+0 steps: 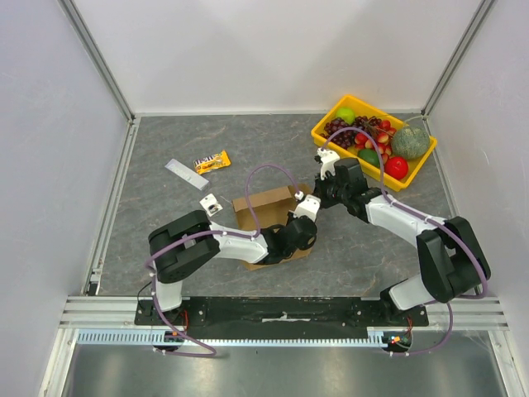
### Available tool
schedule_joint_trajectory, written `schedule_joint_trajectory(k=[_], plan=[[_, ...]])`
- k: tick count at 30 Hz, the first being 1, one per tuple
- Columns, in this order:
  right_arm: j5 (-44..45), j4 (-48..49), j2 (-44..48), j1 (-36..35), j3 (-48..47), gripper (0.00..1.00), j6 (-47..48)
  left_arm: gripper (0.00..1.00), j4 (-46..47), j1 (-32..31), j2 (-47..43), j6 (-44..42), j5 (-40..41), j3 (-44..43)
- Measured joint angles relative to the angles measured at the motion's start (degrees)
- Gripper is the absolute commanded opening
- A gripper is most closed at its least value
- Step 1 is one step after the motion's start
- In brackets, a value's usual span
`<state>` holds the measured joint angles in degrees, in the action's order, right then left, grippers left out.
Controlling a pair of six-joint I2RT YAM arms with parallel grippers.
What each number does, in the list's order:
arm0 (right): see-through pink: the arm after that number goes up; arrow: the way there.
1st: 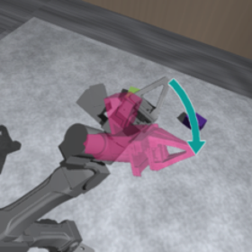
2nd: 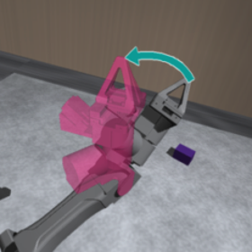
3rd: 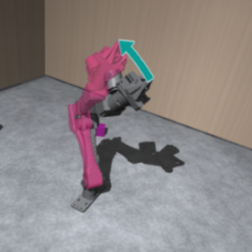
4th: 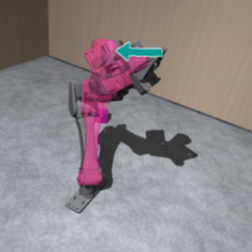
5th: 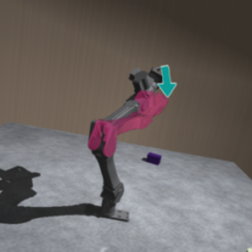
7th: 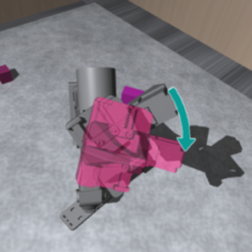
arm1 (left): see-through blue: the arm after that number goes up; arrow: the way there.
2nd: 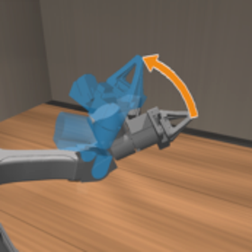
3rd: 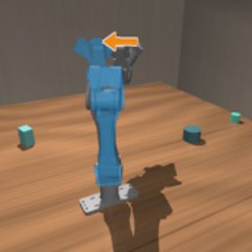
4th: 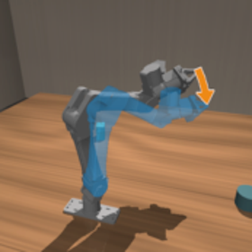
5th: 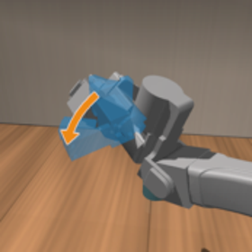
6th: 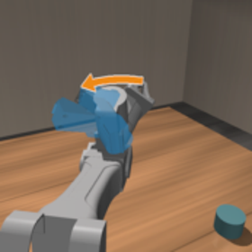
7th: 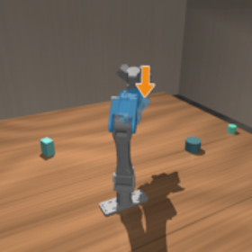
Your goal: Fold the paper box
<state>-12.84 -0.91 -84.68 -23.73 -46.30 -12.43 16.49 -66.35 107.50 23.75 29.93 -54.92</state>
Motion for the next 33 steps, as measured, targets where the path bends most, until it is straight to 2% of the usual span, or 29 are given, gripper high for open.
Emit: schedule_joint_trajectory(k=[6,33], plan=[[-1.36,-0.07,1.29,0.0,0.46,0.01,-0.15,0.02,1.09,-0.02,2.58,0.02,0.13,-0.04],[-5.73,2.23,7.89,0.31,9.49,0.01,-3.96,0.02,1.88,-0.28,2.89,0.11,-0.11,-0.04]])
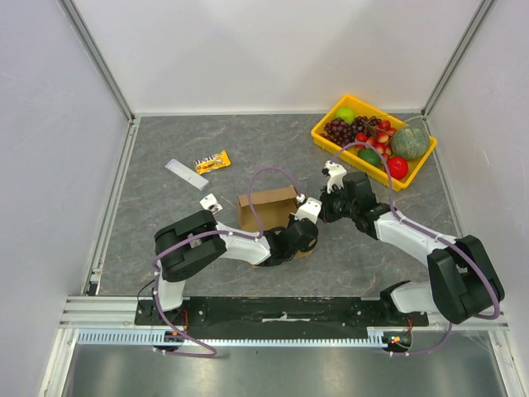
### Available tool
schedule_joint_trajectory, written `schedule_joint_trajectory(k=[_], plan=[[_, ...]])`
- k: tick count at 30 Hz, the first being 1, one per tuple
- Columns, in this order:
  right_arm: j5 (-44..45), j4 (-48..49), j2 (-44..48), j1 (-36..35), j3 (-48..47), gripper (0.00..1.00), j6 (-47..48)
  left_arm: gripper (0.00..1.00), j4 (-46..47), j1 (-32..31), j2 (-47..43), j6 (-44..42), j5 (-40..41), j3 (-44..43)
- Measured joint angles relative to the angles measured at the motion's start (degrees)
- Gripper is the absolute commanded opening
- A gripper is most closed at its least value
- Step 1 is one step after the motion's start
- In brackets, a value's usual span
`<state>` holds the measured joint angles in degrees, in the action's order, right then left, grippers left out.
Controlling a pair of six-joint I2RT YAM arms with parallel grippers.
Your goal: Fold the paper box
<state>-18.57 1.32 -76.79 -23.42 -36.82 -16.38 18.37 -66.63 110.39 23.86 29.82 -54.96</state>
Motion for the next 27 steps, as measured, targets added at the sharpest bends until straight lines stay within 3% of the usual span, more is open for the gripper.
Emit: schedule_joint_trajectory(k=[16,27], plan=[[0.63,2.97,0.74,-1.49,2.64,0.0,-0.46,0.02,-0.61,0.0,-1.2,0.0,-1.77,0.26],[1.29,2.95,1.01,-2.1,2.71,0.0,0.17,0.02,-1.44,0.0,-13.62,-0.09,-9.07,3.58]])
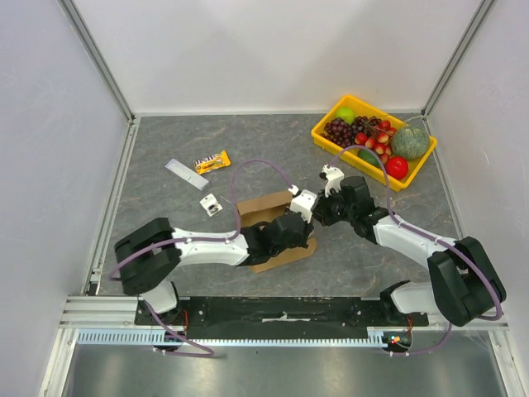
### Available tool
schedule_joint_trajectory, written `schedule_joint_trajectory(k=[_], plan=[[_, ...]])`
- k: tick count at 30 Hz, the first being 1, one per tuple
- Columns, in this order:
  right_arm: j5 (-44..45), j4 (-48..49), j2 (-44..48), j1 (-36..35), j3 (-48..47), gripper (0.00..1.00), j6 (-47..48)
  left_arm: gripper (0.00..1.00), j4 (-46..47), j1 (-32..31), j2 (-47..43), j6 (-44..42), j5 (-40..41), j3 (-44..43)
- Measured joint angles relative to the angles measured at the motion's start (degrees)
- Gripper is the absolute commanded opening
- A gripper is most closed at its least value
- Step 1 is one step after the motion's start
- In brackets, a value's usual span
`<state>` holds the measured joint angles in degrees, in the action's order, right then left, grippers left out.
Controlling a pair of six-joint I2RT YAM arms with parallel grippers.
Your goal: Fold the paper box
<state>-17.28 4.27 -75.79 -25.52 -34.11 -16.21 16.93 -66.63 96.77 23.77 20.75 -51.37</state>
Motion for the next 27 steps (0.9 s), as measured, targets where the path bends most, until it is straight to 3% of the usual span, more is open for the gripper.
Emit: schedule_joint_trajectory(k=[3,8,13,19,27], plan=[[0.24,-0.04,0.09,-0.07,0.02,0.0,0.37,0.04,-1.55,-0.04,-6.25,-0.11,-1.84,1.73],[0.42,-0.5,0.37,-0.15,0.02,0.0,0.76,0.27,-5.2,-0.02,-18.8,-2.16,-0.66,2.93],[0.39,-0.81,0.55,-0.15,0.02,0.0,0.85,0.31,-8.48,3.98,-27.65,-5.16,2.47,2.91],[0.35,-0.87,0.55,-0.26,0.02,0.0,0.85,0.3,-12.2,18.21,-28.35,-5.62,1.57,5.64],[0.17,-0.85,0.55,-0.63,0.02,0.0,0.85,0.39,-14.86,20.94,-24.87,-7.21,0.42,8.46]])
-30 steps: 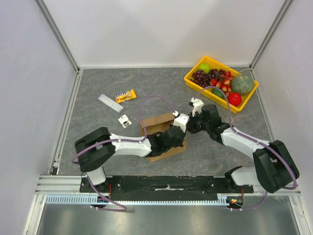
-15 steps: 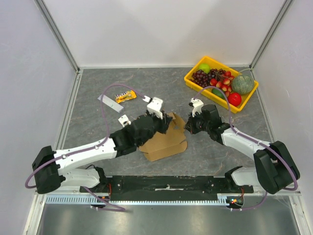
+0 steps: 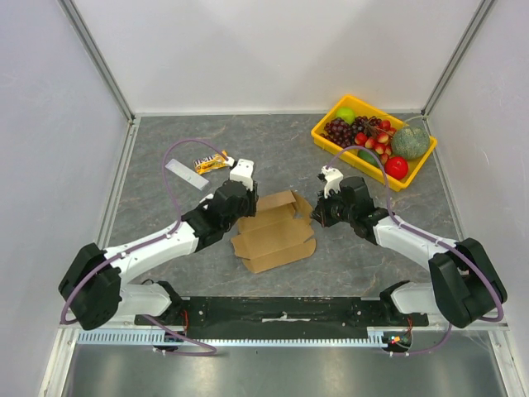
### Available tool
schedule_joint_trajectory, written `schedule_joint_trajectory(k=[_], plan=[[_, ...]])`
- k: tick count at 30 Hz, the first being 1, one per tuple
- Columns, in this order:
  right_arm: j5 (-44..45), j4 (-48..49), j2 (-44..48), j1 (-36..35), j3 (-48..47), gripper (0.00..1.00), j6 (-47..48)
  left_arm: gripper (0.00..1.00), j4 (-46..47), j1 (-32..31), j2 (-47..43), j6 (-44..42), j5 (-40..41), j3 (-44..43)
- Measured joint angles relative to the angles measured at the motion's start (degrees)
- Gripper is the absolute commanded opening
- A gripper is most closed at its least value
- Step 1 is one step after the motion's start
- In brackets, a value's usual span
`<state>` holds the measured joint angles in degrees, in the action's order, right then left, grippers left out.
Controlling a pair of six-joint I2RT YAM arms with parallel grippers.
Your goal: Fold the paper box
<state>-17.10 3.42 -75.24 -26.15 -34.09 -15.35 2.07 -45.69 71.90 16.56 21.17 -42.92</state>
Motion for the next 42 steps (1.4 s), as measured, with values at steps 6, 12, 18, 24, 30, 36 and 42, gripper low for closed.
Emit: schedule_joint_trajectory(k=[6,12,18,24,30,36,42], plan=[[-0.07,0.0,0.0,-0.11,0.0,0.01,0.0,0.4,0.61,1.03,0.81,-0.42,-1.01,0.81],[-0.7,0.0,0.0,-0.37,-0.02,0.01,-0.02,0.4,1.57,1.11,1.75,-0.44,-3.56,2.99],[-1.51,-0.04,-0.02,-0.72,-0.04,0.03,-0.04,0.4,2.49,1.11,1.79,-0.42,-4.94,4.87],[-2.82,-0.31,-0.7,-0.92,-0.7,0.06,-0.24,0.4,4.13,1.27,1.27,-0.39,-5.29,6.03],[-5.14,-0.39,-1.95,-1.92,-1.22,0.09,-1.14,0.4,3.85,1.27,-0.52,-0.39,-5.75,7.15],[-6.97,0.24,-3.5,-2.95,-1.86,0.13,-2.23,0.4,3.67,1.27,-1.14,-0.39,-6.82,7.32],[-8.35,1.38,-4.5,-3.52,-2.08,0.18,-3.1,0.4,3.69,1.27,-1.18,-0.37,-8.59,7.45]])
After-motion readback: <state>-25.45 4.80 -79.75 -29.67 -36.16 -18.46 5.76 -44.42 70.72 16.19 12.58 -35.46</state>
